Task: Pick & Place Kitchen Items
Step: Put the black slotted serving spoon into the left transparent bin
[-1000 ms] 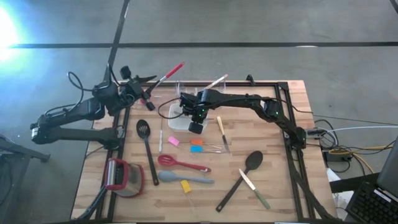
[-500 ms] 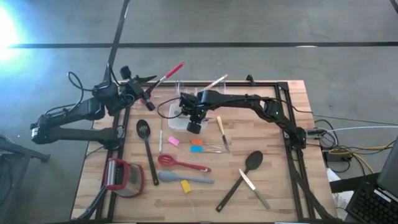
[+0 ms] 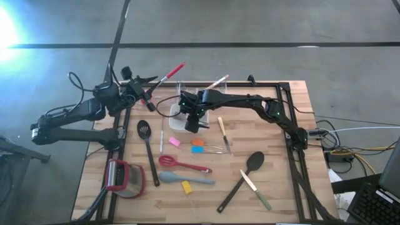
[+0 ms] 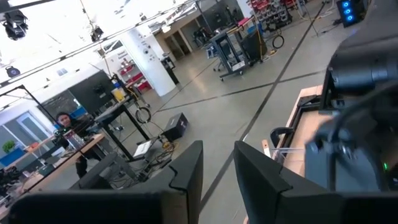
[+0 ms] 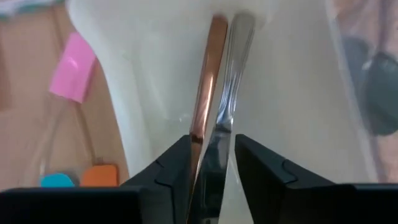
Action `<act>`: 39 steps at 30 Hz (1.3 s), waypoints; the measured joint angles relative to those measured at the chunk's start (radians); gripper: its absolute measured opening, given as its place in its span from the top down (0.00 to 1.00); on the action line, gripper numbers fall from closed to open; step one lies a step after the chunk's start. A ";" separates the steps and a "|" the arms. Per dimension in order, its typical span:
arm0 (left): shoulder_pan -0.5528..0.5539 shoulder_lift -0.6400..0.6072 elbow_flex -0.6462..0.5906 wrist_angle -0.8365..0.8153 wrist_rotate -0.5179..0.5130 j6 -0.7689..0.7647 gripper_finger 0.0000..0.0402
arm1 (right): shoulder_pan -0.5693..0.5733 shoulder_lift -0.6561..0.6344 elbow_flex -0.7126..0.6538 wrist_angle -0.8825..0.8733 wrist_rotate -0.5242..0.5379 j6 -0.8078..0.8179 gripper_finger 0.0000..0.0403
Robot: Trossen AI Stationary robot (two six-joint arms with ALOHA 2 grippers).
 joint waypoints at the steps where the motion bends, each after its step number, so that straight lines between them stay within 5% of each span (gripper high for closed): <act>1: 0.000 0.000 0.000 -0.003 0.000 0.000 0.76 | 0.000 -0.004 0.012 -0.001 0.001 -0.002 0.69; 20: -0.001 -0.048 0.000 -0.257 0.007 -0.076 0.76 | 0.078 -0.244 0.147 -0.308 0.037 0.017 0.73; 29: -0.034 0.019 0.000 -0.569 0.360 0.109 0.76 | 0.139 -0.350 0.089 -0.350 0.223 0.021 0.78; 39: -0.133 0.214 -0.016 -0.809 0.385 0.172 0.76 | 0.140 -0.424 -0.004 -0.341 0.234 0.068 0.82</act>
